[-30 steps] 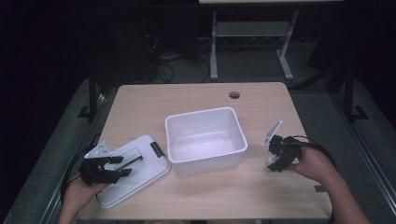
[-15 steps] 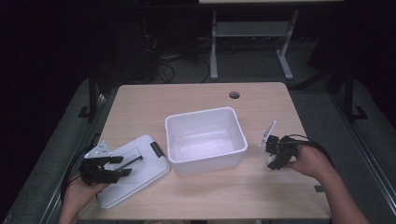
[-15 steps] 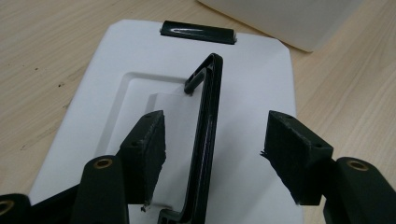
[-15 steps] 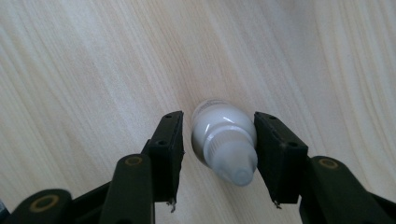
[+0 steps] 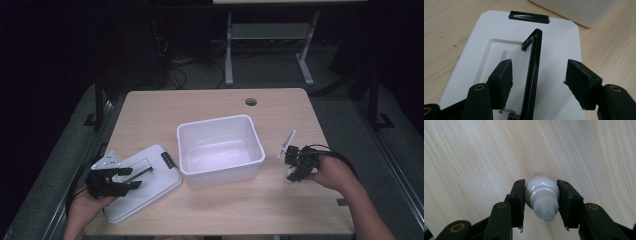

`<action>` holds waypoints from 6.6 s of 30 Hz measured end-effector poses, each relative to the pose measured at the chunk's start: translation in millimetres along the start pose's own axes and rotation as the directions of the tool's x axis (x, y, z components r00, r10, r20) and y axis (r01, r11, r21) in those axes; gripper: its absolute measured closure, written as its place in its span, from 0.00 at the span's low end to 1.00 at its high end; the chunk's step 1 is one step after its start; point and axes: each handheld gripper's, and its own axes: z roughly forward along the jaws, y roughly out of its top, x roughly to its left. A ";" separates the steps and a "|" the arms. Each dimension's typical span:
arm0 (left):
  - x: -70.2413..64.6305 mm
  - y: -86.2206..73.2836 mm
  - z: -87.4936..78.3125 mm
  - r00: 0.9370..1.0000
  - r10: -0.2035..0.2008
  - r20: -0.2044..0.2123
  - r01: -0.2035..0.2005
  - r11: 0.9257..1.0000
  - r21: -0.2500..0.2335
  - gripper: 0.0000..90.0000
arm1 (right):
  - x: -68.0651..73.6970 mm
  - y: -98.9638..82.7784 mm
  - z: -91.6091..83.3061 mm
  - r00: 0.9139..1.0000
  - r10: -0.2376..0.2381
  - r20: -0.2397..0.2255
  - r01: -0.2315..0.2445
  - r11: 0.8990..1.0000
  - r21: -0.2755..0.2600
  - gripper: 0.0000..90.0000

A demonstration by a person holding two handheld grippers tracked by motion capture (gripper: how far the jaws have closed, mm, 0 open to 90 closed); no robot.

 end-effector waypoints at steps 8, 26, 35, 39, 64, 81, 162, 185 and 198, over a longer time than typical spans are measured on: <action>-0.7 1.7 0.6 1.000 0.006 -0.001 -0.006 1.000 0.007 0.42 | 7.2 4.6 -20.6 1.000 -0.026 0.017 0.027 0.999 -0.020 0.66; 1.5 0.7 1.2 1.000 0.002 -0.003 -0.002 1.000 0.013 0.41 | 15.5 27.2 -76.3 0.996 -0.077 0.053 0.079 0.996 -0.035 0.66; 2.8 -1.0 2.2 1.000 -0.013 -0.007 0.013 1.000 0.006 0.41 | 19.3 39.7 -106.5 0.993 -0.097 0.072 0.100 0.994 -0.044 0.66; 4.0 -2.1 1.3 1.000 -0.024 -0.006 0.024 1.000 0.001 0.40 | 21.3 45.8 -117.1 0.992 -0.106 0.072 0.110 0.993 -0.049 0.66; 3.3 -3.2 0.7 1.000 -0.018 -0.005 0.018 1.000 0.011 0.38 | 36.8 103.5 -145.1 0.975 -0.208 0.076 0.212 0.976 -0.055 0.66; 3.2 -3.3 2.1 1.000 -0.016 -0.004 0.017 1.000 0.018 0.38 | 36.8 132.5 -128.7 0.968 -0.247 0.039 0.249 0.967 -0.053 0.66; 3.1 -5.2 -0.2 1.000 -0.022 -0.004 0.022 1.000 0.012 0.37 | 16.9 165.1 -17.7 0.975 -0.211 -0.070 0.215 0.975 0.051 0.66; -0.3 -1.6 -3.8 1.000 -0.009 0.000 0.009 1.000 -0.003 0.37 | 17.5 163.5 -18.7 0.978 -0.202 -0.061 0.206 0.977 0.064 0.65; 0.2 -1.8 -1.5 1.000 -0.007 -0.001 0.007 1.000 0.007 0.37 | 18.7 152.8 -41.0 0.983 -0.184 -0.030 0.183 0.983 -0.006 0.64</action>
